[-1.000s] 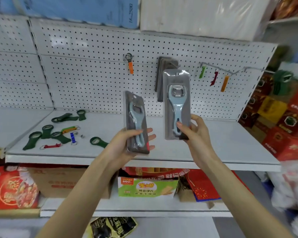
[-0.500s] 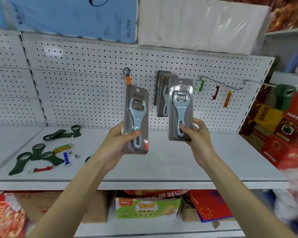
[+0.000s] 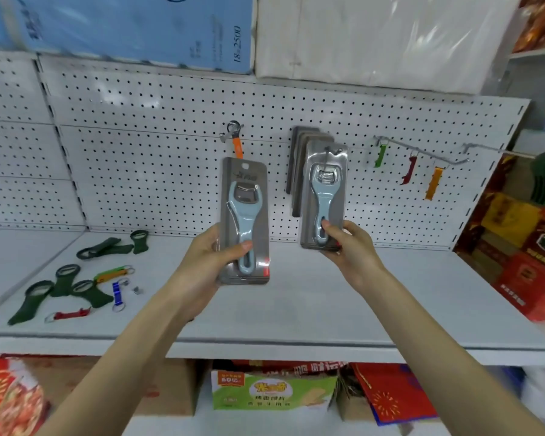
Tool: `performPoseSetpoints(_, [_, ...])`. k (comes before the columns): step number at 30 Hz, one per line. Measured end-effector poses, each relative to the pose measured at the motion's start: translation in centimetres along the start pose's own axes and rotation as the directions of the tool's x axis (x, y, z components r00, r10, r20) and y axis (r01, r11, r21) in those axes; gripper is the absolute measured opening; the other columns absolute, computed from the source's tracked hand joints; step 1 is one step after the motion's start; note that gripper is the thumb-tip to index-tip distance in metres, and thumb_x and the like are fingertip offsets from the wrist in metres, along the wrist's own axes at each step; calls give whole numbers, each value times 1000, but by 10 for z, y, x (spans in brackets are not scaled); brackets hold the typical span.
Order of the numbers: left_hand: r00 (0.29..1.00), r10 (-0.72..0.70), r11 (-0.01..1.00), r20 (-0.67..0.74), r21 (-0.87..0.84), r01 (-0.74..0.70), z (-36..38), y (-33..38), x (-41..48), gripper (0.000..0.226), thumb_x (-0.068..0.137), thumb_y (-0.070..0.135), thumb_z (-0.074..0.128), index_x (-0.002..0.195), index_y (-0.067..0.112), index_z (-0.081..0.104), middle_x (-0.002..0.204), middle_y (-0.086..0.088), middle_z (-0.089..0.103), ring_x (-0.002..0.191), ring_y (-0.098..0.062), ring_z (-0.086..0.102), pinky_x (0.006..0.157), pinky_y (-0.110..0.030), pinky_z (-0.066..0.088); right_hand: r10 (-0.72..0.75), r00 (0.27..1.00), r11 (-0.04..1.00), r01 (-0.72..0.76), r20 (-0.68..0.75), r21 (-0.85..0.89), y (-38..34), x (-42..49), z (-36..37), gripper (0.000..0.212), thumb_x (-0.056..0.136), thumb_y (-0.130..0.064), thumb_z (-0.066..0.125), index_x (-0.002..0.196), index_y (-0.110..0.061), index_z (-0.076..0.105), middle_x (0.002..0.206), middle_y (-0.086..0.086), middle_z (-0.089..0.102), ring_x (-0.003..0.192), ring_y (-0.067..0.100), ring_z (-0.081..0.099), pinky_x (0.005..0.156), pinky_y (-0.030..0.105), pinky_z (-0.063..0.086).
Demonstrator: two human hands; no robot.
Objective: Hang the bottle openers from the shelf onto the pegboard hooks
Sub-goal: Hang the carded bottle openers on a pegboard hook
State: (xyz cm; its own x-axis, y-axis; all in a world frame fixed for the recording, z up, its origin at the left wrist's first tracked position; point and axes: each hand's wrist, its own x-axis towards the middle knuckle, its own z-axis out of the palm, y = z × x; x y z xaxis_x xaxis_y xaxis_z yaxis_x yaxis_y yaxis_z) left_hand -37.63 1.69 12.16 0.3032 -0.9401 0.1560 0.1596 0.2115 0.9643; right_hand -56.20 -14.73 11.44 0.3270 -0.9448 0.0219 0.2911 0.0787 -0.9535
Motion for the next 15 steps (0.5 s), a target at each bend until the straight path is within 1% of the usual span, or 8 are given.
performPoseSetpoints(3, [1000,15,999,-10,49,-15,1,-4,0,34,89,6,60,122,15,59,112,-9,71,100,-27,69,80,-35,58,40,999,999,-40,9,21,1,19,0,23,87,-15,69,105,-3,60,100,15,68,91,24,66,80,31,55])
performPoseSetpoints(5, [999,21,998,-39,62,-19,3,-7,2,35,89,5,60,122,16,59,110,-6,72,100,-25,70,81,-34,58,58,998,997,-59,39,39,3,30,-1,19,86,-15,69,99,-4,59,91,11,70,83,20,68,83,33,56])
performPoseSetpoints(7, [997,18,999,-70,45,-15,5,-9,4,31,87,7,63,116,16,62,106,-6,73,96,-26,70,74,-30,59,70,995,996,-73,65,52,6,39,-2,17,87,-14,69,96,-3,59,82,7,70,75,16,68,87,35,55])
performPoseSetpoints(8, [997,14,999,-78,39,-11,6,-9,5,32,85,8,65,115,16,63,105,-7,74,94,-27,71,71,-29,59,78,994,995,-82,73,52,7,42,-2,21,87,-14,69,100,-1,60,87,9,71,81,18,69,87,34,55])
performPoseSetpoints(10, [996,5,1000,-94,16,-4,7,-11,6,37,78,12,69,114,13,63,103,-10,74,93,-28,71,68,-29,59,97,992,994,-101,87,45,9,49,-2,27,87,-15,68,107,2,60,102,14,70,93,22,67,79,28,55])
performPoseSetpoints(12, [994,-4,1000,-108,-10,3,8,-14,6,42,73,15,70,114,10,63,103,-13,73,91,-29,72,67,-28,58,114,987,991,-121,115,59,12,52,-3,26,88,-15,68,106,1,60,104,14,70,95,21,67,73,23,56])
performPoseSetpoints(13, [994,-7,1000,-108,-11,6,9,-15,6,42,73,15,70,114,11,64,104,-12,73,92,-29,71,68,-28,58,121,984,989,-130,130,69,13,54,-4,25,88,-14,67,106,1,61,106,14,71,96,21,67,73,23,55])
performPoseSetpoints(15, [995,-5,1000,-95,1,5,9,-19,5,41,74,17,70,115,16,65,107,-11,73,95,-28,71,71,-29,58,125,981,988,-137,149,72,15,56,-7,28,88,-15,67,111,2,62,111,15,69,99,21,66,80,25,54])
